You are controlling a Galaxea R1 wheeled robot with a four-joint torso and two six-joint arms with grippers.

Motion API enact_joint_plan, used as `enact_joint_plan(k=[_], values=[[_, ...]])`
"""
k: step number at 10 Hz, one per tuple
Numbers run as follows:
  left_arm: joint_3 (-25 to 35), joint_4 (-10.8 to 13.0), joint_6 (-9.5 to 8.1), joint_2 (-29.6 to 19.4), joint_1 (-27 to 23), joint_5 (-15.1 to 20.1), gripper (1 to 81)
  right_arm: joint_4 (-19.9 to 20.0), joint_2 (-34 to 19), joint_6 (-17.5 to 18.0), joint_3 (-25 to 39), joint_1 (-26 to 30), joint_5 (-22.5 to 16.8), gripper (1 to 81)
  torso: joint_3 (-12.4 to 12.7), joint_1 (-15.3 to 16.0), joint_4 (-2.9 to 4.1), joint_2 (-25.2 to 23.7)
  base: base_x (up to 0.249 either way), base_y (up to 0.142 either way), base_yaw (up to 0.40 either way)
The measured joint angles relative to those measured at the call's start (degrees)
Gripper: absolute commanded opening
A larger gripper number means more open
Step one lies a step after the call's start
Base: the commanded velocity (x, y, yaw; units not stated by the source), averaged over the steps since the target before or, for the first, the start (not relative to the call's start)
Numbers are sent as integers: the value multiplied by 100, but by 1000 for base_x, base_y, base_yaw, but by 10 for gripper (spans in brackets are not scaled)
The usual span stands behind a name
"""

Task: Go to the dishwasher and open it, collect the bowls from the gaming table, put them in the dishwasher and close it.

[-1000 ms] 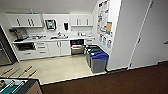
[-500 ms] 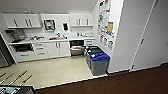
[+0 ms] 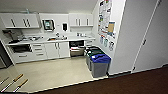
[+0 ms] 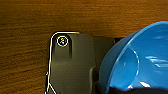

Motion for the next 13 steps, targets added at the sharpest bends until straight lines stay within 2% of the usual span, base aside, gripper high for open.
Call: enact_joint_plan(k=[6, 10, 13], values=[[0, 0, 0, 5, -6, -7, 10, 0, 0, 0, 0, -11, -1, 10, -2, 5, 0, 2, 123, 0, 0], [0, 0, 0, 13, -6, -13, 10, -2, -1, 0, 0, -11, 0, 10, -2, 2, 0, 2, 111, 63, 0], [0, 0, 0, -13, -6, -51, 10, 0, 2, 2, 0, -11, 10, 10, -2, 2, 0, 2, 119, 0, 0]])
